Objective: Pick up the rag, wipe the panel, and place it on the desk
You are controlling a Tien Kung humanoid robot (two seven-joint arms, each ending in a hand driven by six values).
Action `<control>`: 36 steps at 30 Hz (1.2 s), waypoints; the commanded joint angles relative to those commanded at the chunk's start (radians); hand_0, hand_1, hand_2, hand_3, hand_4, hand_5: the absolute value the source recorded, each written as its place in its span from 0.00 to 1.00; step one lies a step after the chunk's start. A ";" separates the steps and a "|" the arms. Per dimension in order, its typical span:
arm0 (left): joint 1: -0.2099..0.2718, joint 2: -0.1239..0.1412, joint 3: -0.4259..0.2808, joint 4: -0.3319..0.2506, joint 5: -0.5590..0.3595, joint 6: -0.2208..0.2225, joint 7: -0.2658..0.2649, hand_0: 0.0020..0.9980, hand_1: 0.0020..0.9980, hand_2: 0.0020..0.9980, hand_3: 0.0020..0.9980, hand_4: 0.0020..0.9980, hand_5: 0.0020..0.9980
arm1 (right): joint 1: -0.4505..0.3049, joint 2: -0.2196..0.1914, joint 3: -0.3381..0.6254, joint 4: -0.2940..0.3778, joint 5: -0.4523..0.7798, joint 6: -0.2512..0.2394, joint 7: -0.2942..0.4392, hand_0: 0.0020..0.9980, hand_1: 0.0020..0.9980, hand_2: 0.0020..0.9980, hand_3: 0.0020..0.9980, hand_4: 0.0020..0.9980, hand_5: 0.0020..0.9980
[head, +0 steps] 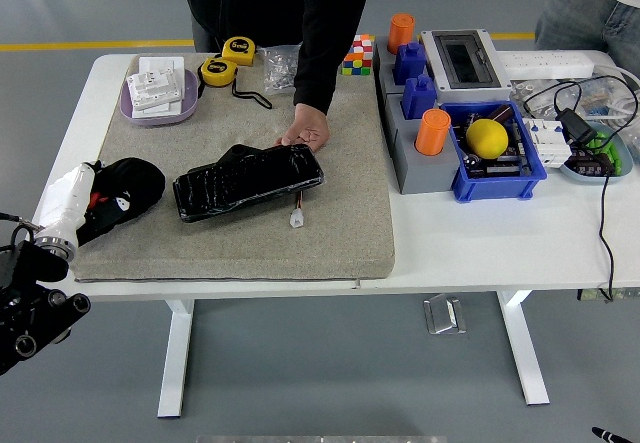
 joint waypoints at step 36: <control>0.086 0.011 -0.085 -0.308 0.226 0.000 0.169 0.18 0.14 0.57 0.49 0.30 0.00 | -0.010 0.001 0.016 -0.020 -0.009 0.005 0.004 0.76 0.57 0.70 0.59 1.00 0.54</control>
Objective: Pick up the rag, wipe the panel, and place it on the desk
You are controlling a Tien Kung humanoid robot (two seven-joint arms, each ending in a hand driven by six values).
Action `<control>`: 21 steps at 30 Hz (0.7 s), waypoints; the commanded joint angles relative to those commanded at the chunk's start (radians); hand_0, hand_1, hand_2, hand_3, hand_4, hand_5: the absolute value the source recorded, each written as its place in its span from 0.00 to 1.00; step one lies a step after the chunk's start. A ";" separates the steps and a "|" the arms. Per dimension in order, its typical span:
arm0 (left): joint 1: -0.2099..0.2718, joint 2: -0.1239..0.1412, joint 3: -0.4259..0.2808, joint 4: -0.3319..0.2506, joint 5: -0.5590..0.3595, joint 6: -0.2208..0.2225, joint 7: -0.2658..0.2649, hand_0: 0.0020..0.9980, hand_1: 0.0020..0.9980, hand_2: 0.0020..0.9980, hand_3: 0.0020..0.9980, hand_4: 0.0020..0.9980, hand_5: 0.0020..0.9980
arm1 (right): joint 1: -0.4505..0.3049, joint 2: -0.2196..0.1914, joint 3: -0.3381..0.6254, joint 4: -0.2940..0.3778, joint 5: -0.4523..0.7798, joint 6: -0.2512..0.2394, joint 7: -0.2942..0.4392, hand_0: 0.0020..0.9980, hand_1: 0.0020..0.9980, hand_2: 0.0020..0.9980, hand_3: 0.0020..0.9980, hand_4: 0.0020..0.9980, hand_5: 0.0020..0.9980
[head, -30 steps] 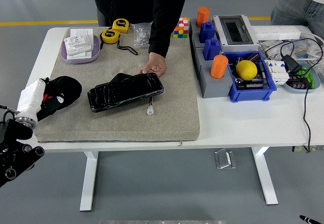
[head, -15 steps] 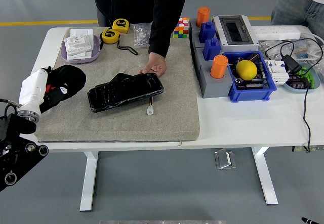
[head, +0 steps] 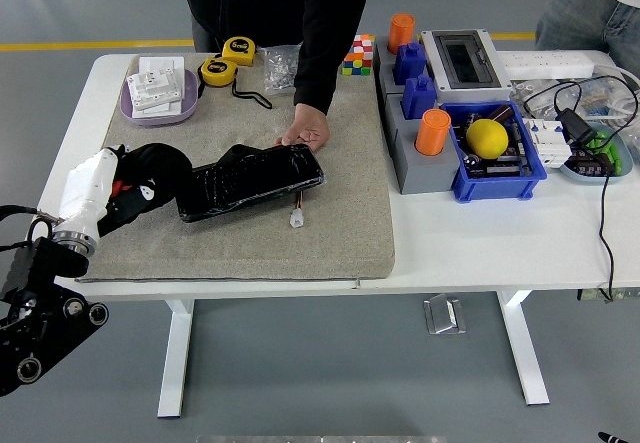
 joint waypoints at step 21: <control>-0.104 -0.026 0.186 -0.010 -0.031 0.000 0.015 0.18 0.14 0.57 0.49 0.27 0.00 | 0.004 -0.006 -0.012 -0.006 0.008 0.004 -0.002 0.76 0.57 0.70 0.59 0.99 0.53</control>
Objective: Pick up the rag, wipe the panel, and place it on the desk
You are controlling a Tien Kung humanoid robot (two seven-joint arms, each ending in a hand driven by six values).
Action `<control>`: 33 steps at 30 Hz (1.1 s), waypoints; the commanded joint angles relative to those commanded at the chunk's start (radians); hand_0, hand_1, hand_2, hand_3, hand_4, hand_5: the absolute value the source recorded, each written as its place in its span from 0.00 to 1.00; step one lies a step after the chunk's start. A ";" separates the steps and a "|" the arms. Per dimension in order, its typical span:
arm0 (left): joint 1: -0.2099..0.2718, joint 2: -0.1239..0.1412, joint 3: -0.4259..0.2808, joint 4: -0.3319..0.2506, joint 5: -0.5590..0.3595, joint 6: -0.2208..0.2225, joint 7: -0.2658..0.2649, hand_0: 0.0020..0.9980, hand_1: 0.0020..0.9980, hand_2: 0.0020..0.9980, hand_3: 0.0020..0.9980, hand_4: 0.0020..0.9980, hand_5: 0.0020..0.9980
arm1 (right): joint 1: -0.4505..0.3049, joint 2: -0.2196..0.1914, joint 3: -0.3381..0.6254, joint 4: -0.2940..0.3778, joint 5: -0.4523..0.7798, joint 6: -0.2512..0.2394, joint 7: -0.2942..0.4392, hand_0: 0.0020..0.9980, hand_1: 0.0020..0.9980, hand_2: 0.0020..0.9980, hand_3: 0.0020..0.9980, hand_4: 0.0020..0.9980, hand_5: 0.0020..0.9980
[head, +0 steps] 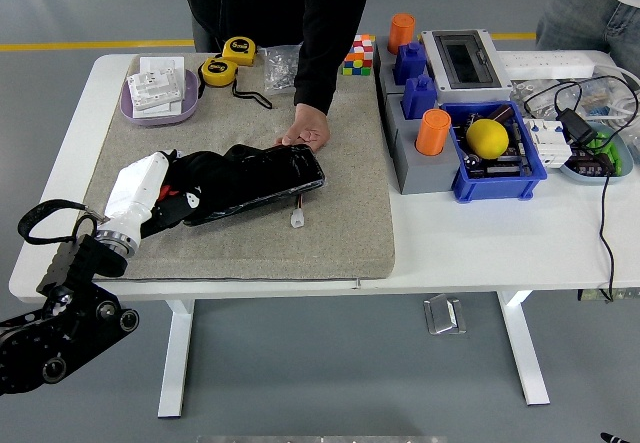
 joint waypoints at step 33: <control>-0.183 -0.106 0.173 0.074 -0.041 0.000 0.021 0.18 0.14 0.50 0.48 0.27 0.00 | 0.015 -0.029 -0.023 0.012 -0.002 0.008 -0.007 0.76 0.57 0.70 0.59 1.00 0.54</control>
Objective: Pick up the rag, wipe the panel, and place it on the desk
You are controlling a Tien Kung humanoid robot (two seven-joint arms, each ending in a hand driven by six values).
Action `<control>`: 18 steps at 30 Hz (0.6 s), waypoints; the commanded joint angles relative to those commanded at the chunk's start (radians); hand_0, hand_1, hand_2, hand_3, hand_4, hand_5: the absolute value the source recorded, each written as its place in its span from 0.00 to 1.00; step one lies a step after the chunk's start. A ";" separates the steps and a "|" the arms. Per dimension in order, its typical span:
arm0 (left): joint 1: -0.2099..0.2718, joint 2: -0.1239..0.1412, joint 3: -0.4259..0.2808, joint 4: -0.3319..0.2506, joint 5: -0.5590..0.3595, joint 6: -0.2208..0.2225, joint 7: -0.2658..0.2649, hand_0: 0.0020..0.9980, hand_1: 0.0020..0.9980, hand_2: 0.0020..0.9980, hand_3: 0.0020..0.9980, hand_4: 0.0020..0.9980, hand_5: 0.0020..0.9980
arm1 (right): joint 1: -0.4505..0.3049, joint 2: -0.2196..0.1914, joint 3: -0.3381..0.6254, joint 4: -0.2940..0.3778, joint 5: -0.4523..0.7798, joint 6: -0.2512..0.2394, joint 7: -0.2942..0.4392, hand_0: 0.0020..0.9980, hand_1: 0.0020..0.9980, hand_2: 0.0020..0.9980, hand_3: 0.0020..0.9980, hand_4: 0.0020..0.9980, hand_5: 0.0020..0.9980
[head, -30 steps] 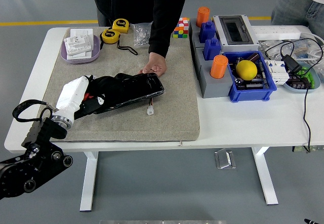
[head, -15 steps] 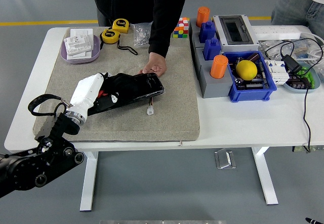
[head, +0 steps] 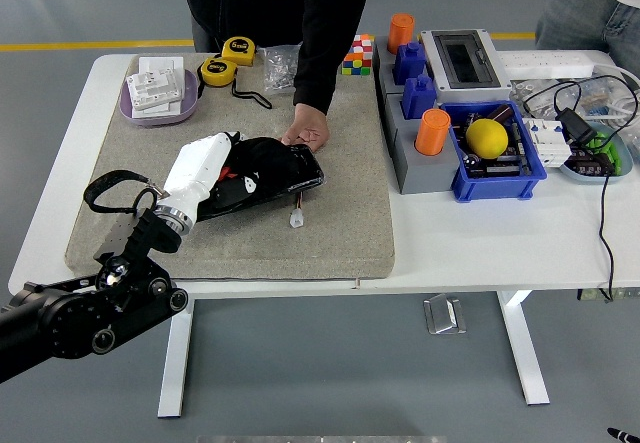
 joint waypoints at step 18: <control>-0.047 -0.041 0.068 0.038 -0.031 0.000 -0.001 0.18 0.14 0.50 0.47 0.28 0.00 | 0.006 -0.006 -0.002 0.021 -0.017 -0.004 0.003 0.76 0.57 0.70 0.59 1.00 0.54</control>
